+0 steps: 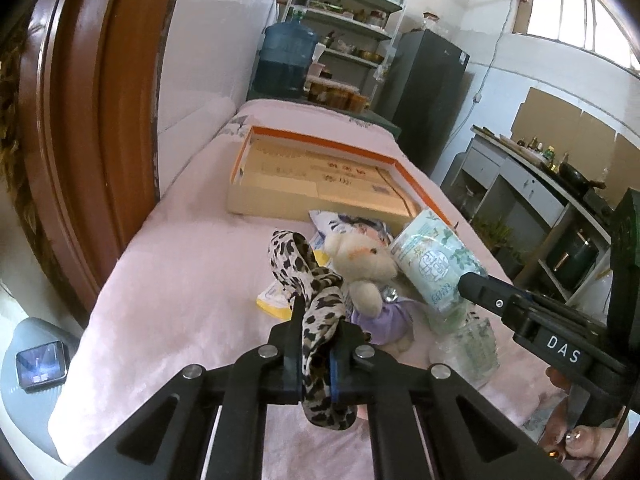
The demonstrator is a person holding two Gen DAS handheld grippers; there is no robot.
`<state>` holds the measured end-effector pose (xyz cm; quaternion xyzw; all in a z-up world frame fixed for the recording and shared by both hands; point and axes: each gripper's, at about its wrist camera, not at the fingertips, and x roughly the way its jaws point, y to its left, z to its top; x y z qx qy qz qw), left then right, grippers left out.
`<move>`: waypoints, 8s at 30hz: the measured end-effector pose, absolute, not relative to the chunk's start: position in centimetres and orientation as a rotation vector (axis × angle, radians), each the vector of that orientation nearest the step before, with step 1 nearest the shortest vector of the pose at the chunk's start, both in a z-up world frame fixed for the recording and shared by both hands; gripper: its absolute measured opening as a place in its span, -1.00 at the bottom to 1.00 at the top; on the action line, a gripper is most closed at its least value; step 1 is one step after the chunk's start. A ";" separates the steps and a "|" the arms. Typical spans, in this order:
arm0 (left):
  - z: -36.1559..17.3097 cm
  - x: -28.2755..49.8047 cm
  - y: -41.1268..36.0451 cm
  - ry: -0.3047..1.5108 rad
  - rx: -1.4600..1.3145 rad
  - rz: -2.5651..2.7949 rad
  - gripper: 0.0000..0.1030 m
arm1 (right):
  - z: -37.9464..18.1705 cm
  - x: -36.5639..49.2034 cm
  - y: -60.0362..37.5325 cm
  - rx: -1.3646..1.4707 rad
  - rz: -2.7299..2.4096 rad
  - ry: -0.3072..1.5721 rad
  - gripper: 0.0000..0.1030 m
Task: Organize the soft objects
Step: 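Carry the scrunchie and tissue pack over the orange-rimmed tray with both tools, then open both tools to drop the scrunchie and tissue pack into the tray, then move both tools back toward the remaining soft items, then grasp the pink sponge with the left tool while the right grasps the large tissue pack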
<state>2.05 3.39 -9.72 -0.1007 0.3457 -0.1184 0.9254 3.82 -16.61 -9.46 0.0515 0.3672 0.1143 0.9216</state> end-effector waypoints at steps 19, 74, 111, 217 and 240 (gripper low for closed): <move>-3.8 3.9 3.4 0.579 -0.140 -0.216 -0.85 | -4.1 4.5 -17.8 0.081 0.258 0.632 -0.62; -9.1 30.2 -0.3 0.834 -0.051 -0.136 -0.85 | -10.2 29.6 -18.5 0.169 0.218 0.919 -0.62; -7.2 27.6 0.7 0.756 -0.072 -0.200 0.29 | -9.7 27.1 -19.2 0.154 0.157 0.938 0.03; -13.7 -1.0 -1.8 0.705 0.017 -0.513 -0.09 | -13.6 1.9 -18.1 0.088 0.212 0.978 0.53; -11.9 -1.7 -1.2 0.635 -0.047 -0.565 -0.17 | -12.1 1.2 -19.4 0.139 0.237 0.923 0.20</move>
